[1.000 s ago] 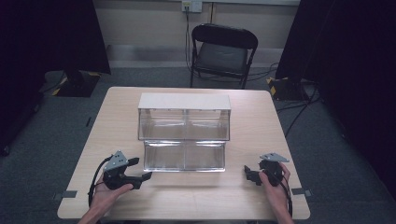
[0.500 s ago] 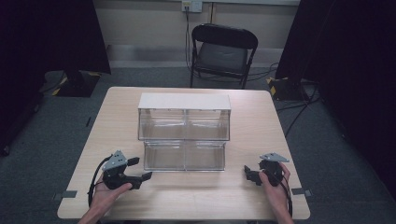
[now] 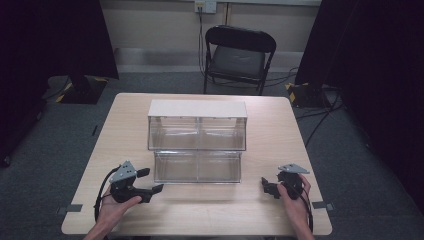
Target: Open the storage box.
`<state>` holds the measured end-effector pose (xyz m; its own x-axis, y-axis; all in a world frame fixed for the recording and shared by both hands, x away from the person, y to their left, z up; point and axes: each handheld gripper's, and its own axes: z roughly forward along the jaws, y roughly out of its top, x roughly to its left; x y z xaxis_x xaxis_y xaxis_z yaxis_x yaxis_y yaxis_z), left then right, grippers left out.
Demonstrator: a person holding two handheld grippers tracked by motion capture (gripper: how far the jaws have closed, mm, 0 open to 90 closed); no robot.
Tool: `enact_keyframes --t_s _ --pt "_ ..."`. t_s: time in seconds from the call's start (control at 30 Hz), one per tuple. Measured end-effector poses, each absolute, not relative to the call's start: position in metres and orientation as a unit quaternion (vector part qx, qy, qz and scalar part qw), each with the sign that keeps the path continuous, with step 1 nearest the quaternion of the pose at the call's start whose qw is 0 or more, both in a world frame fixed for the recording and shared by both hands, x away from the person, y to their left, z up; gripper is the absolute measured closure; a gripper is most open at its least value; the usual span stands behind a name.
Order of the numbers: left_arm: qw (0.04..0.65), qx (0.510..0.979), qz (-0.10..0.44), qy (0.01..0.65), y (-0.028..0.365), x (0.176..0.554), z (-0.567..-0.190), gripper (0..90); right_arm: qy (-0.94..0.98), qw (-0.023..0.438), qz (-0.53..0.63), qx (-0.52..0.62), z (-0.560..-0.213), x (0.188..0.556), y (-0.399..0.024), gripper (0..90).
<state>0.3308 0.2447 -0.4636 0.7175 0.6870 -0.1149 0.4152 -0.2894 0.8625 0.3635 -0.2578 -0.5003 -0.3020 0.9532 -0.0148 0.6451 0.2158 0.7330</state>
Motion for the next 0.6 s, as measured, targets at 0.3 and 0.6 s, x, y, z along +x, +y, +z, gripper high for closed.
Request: enact_keyframes --t_s 0.3,0.6 --pt "0.488 0.789 0.142 0.345 0.2434 0.3302 -0.4618 17.9 0.741 0.241 0.319 0.539 -0.5003 0.3636 -0.2578 10.6" --pt "0.490 0.790 0.145 0.340 0.2437 0.3298 -0.4598 17.5 0.741 0.241 0.319 0.539 -0.5003 0.3636 -0.2578 10.6"
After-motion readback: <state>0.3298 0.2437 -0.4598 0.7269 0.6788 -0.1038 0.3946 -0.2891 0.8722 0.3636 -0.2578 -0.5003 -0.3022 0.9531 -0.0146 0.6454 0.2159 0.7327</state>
